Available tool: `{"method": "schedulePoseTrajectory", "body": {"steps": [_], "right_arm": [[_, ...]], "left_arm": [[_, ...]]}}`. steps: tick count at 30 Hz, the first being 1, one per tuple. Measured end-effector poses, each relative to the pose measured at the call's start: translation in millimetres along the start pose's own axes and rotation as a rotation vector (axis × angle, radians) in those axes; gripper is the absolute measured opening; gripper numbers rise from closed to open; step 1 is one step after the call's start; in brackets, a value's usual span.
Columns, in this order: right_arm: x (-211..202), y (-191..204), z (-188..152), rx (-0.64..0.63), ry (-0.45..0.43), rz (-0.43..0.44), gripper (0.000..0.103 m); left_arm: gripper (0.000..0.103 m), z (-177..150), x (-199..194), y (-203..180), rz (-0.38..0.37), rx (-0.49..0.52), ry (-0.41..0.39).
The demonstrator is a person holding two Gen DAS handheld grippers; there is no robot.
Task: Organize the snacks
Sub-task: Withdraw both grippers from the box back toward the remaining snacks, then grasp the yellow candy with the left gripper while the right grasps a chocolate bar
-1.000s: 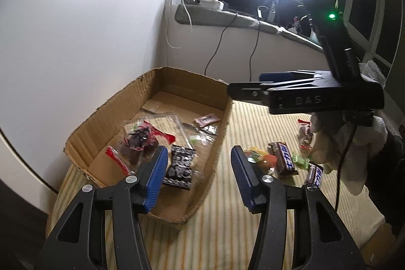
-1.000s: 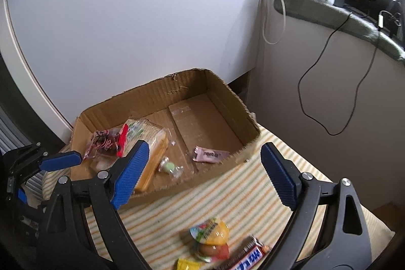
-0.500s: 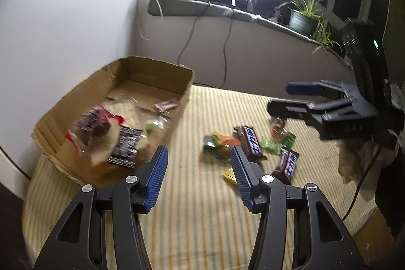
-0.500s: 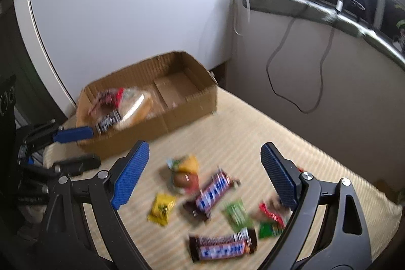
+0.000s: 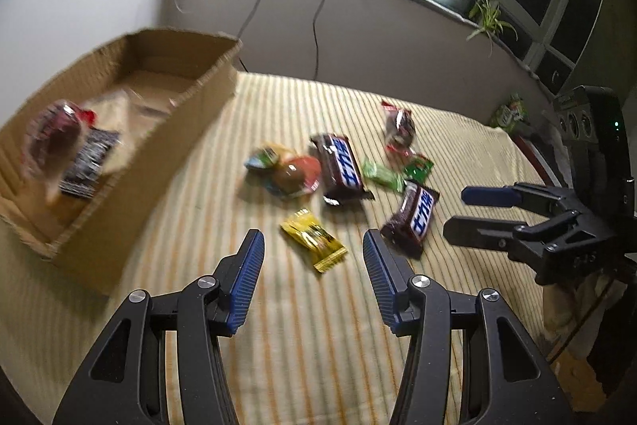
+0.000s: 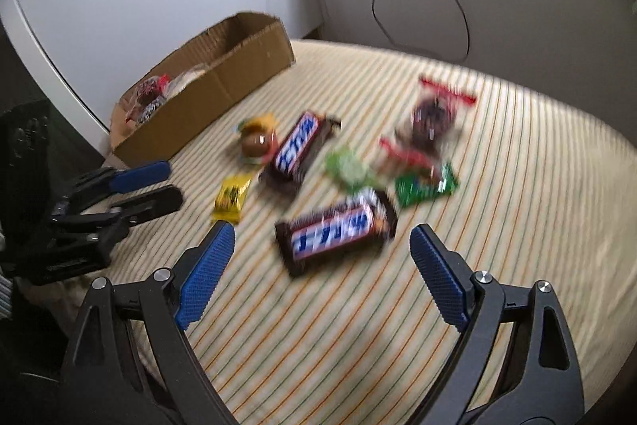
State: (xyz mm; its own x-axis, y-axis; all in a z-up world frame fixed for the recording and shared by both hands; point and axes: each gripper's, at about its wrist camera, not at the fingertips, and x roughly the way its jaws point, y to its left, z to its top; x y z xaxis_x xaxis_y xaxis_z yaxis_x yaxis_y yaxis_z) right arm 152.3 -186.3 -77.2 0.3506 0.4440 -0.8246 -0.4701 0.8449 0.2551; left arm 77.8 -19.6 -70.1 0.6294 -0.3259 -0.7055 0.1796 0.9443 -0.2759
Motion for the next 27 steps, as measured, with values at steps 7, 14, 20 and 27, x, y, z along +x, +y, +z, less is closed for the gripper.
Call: {"method": "schedulePoseTrajectory", "body": {"steps": [7,14,20,27], "right_arm": [[19,-13,-6,0.137,0.078,0.079,0.073],[35,-16,4,0.199,0.099,0.058,0.063],[46,-5,16,0.148,0.099,-0.024,0.057],[50,3,18,0.053,0.105,-0.105,0.042]], "left_arm": [[0.04,-2,22,-1,-0.023,-0.005,0.056],[0.037,0,31,-1,-0.027,0.003,0.075],[0.037,3,40,-7,0.002,0.039,0.087],[0.025,4,47,-15,0.087,0.11,0.08]]}}
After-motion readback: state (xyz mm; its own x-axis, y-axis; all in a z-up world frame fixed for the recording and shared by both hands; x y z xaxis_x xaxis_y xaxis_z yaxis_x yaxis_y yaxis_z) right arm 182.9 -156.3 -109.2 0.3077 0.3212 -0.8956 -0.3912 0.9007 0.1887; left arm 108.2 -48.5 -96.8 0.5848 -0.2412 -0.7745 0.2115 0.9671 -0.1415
